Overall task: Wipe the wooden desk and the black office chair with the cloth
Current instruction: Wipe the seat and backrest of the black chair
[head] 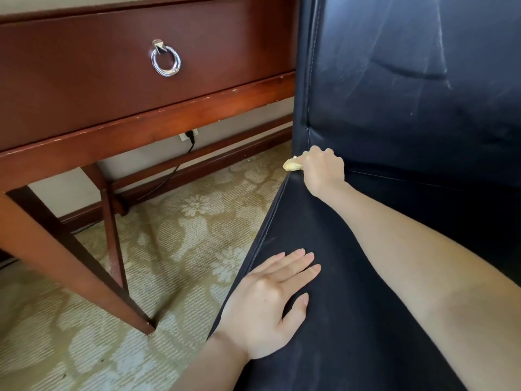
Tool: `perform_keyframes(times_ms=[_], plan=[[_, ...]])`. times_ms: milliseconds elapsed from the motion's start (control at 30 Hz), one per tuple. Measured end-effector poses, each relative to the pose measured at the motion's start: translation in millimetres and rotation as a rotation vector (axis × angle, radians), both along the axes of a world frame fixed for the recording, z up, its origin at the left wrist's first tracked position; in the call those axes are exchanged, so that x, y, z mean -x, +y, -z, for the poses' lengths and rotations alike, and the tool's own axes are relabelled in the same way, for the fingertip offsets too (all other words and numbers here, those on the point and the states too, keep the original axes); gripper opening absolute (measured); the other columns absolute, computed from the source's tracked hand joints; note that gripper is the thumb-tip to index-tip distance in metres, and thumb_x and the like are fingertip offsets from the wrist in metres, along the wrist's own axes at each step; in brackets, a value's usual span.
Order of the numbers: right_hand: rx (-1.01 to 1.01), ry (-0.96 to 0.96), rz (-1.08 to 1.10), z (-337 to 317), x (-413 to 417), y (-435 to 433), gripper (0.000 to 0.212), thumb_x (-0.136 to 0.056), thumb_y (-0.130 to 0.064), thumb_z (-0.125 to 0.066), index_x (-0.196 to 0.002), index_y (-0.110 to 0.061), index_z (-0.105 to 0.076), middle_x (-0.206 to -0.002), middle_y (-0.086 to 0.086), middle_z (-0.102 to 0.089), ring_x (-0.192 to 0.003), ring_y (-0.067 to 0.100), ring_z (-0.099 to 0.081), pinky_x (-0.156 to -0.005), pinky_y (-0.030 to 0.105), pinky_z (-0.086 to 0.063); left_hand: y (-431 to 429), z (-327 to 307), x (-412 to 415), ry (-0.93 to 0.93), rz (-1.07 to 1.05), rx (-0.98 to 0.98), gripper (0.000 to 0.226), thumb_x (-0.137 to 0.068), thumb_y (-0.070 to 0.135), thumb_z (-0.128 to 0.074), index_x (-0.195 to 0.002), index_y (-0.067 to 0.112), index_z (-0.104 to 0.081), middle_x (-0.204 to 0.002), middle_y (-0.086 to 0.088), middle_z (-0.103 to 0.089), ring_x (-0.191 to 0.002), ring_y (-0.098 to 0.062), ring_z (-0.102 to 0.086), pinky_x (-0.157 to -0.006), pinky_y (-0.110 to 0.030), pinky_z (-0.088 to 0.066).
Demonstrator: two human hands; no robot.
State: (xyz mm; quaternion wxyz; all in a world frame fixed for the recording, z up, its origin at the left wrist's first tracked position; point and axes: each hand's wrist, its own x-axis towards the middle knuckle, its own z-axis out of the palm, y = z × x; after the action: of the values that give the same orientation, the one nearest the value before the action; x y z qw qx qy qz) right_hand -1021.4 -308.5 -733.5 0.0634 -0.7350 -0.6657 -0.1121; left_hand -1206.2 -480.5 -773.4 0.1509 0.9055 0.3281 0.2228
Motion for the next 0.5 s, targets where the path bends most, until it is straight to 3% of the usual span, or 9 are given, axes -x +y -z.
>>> perform_keyframes(times_ms=[133, 300, 400, 500], plan=[[0.002, -0.025, -0.209, 1.9, -1.2, -25.1, 0.033, -0.093, -0.002, -0.049, -0.124, -0.012, -0.055, -0.11, 0.009, -0.053, -0.099, 0.031, -0.052, -0.062, 0.036, -0.034, 1.6, -0.7, 0.5, 0.034, 0.02, -0.009, 0.046, -0.094, 0.028, -0.036, -0.136, 0.019, -0.053, -0.145, 0.006, -0.045, -0.14, -0.005, -0.031, -0.117, -0.024, -0.018], [-0.004, 0.061, -0.378, 8.0, 2.2, -79.0, 0.038, -0.099, -0.016, -0.044, -0.126, -0.039, -0.055, -0.11, 0.001, -0.052, -0.097, 0.026, -0.05, -0.059, 0.031, -0.032, 0.9, -6.7, -0.6, 0.104, 0.03, -0.056, 0.048, -0.094, 0.028, -0.034, -0.136, 0.015, -0.053, -0.145, 0.001, -0.045, -0.139, -0.01, -0.033, -0.117, -0.026, -0.019], [0.027, 0.184, -0.349, 11.5, 5.7, -105.4, 0.037, -0.098, -0.024, -0.047, -0.127, -0.047, -0.053, -0.119, -0.005, -0.051, -0.104, 0.021, -0.047, -0.061, 0.03, -0.032, -3.0, -11.1, -1.1, 0.159, 0.031, -0.149, 0.043, -0.092, 0.024, -0.041, -0.127, 0.009, -0.062, -0.135, -0.007, -0.056, -0.131, -0.02, -0.048, -0.11, -0.035, -0.036], [0.035, 0.218, -0.338, 13.8, 13.6, -134.4, 0.037, -0.098, -0.028, -0.048, -0.127, -0.05, -0.051, -0.124, -0.008, -0.049, -0.105, 0.018, -0.046, -0.061, 0.029, -0.032, -7.4, -21.6, 1.7, 0.149, 0.029, -0.334, 0.033, -0.089, 0.02, -0.046, -0.101, 0.006, -0.074, -0.109, -0.007, -0.071, -0.109, -0.025, -0.064, -0.093, -0.035, -0.051]])
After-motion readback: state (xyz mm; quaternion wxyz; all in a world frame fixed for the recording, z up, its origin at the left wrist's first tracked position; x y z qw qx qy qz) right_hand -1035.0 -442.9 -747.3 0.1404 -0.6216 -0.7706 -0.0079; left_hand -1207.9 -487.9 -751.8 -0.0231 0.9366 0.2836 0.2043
